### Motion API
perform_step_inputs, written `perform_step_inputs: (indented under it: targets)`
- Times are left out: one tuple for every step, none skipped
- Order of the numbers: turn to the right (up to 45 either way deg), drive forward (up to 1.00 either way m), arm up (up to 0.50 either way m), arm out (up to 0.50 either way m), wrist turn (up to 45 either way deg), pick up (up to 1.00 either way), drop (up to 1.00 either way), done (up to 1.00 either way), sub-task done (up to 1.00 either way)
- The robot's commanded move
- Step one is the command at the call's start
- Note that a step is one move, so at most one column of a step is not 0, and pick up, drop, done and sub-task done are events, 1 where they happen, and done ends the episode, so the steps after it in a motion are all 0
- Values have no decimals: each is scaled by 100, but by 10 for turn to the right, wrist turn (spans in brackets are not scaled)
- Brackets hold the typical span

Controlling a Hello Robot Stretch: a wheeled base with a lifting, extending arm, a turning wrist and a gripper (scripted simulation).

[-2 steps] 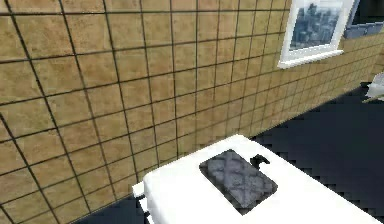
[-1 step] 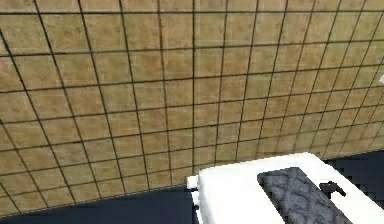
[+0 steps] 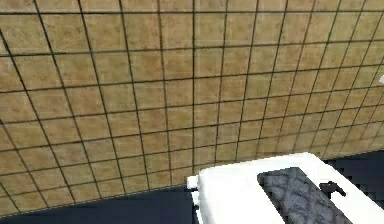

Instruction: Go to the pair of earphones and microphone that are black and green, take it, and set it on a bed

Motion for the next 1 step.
perform_step_inputs:
  targets:
    - [0, 0, 0, 0, 390, 0, 0, 0, 0]
